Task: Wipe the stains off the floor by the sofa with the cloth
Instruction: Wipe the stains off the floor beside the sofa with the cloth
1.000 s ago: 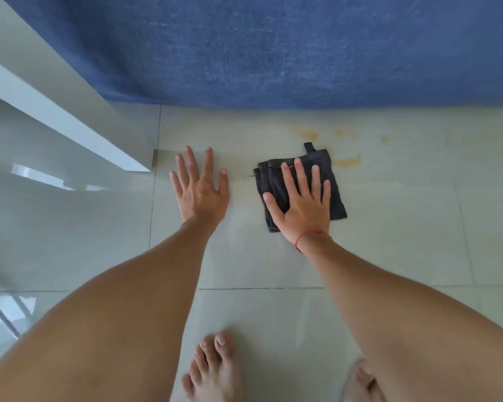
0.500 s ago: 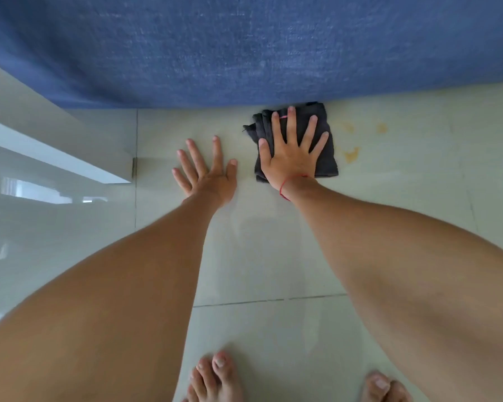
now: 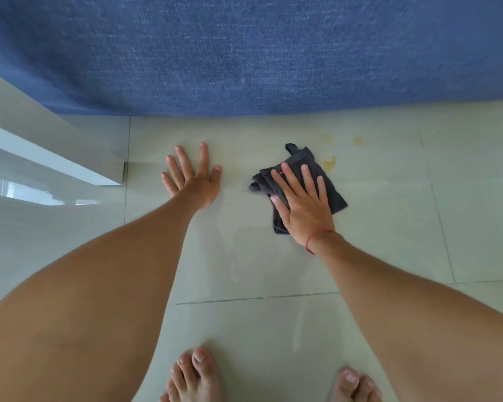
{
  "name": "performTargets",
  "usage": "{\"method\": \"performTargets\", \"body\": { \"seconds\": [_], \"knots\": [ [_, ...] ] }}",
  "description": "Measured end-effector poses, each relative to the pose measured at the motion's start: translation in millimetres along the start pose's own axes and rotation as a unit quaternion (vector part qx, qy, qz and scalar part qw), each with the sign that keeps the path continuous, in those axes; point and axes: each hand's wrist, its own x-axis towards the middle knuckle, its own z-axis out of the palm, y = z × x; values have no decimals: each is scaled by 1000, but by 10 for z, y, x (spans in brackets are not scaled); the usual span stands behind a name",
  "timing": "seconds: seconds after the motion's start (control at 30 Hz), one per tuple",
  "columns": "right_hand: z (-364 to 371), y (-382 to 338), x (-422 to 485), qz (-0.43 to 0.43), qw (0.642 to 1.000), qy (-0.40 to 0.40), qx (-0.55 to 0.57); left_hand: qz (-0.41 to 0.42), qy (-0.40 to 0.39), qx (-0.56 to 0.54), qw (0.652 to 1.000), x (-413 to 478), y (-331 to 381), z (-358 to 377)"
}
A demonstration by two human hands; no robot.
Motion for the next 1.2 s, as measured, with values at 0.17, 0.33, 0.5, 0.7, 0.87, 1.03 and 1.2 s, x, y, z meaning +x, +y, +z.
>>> {"method": "performTargets", "body": {
  "seconds": [0.17,0.33,0.5,0.7,0.87,1.03,1.2],
  "knots": [
    [-83,196,249,93,995,23,12,0,6,1,1000,10,-5,21],
    [-79,-117,780,150,987,50,25,-2,8,4,1000,44,3,41],
    [-140,-505,1135,109,992,48,31,-5,-8,-1,1000,51,10,15],
    [-88,-808,1076,14,999,46,14,-1,10,-40,999,47,-37,-13],
    [3,-717,570,-88,996,15,4,35,84,-20,996,-23,-207,2],
    [24,-24,204,-99,994,23,-28,-3,49,-1,999,-59,-263,36],
    [-46,71,411,48,998,48,-3,-5,32,1,999,8,-268,51]
  ]
}}
